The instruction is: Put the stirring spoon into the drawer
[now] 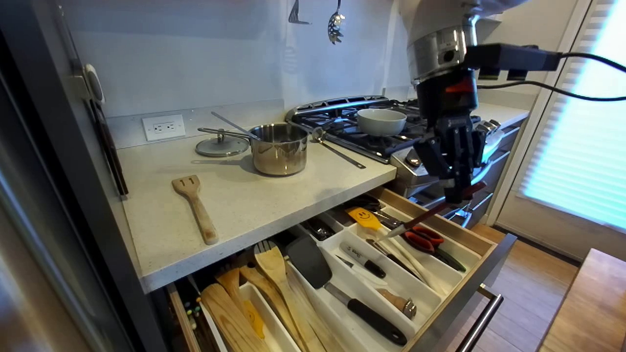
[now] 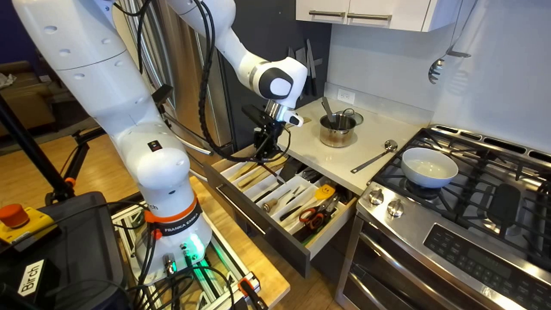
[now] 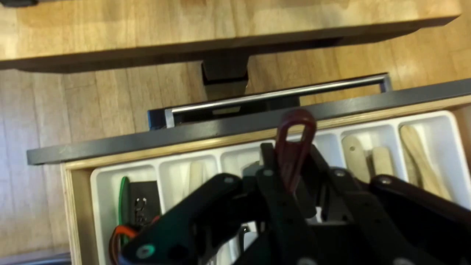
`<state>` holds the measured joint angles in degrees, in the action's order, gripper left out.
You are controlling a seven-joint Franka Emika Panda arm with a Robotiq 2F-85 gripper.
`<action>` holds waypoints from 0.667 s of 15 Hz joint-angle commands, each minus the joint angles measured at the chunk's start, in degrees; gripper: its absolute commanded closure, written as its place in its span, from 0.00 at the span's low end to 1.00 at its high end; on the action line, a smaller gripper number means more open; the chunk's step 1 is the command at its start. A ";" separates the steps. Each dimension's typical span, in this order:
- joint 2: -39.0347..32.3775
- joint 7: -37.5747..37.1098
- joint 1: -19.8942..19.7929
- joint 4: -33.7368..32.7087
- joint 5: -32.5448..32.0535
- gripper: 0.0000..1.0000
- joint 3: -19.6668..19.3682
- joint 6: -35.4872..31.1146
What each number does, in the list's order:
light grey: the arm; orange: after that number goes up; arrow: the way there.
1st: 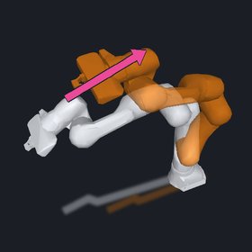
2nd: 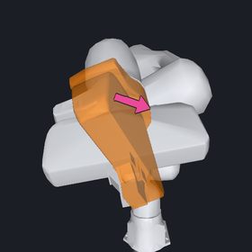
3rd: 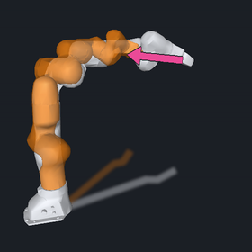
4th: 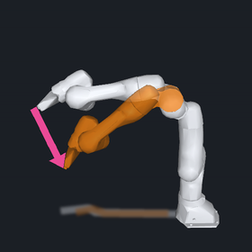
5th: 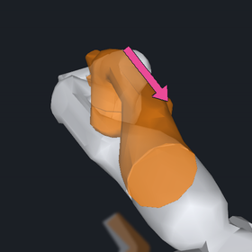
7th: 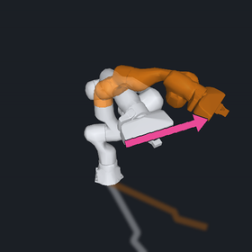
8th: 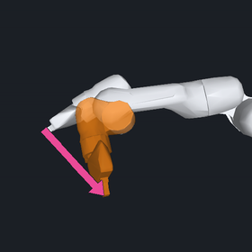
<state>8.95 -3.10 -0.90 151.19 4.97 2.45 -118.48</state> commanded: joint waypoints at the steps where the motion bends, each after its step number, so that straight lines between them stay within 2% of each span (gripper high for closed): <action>1: -2.85 -5.80 0.77 4.65 -8.89 0.94 1.64 -15.23; 4: -4.89 -14.58 -0.65 7.86 -20.41 0.94 1.67 -27.49; 7: -8.20 -25.59 -2.55 6.56 -34.36 0.94 0.05 -34.06; 8: -6.65 -20.22 -0.67 6.53 -27.87 0.94 0.34 -30.99; 9: -7.20 -21.31 -0.82 6.42 -29.02 0.77 -0.04 -31.52; 10: -7.35 -21.08 -0.77 6.31 -28.85 0.77 -0.11 -31.53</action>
<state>1.51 -24.31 -2.39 157.52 -23.99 3.06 -150.17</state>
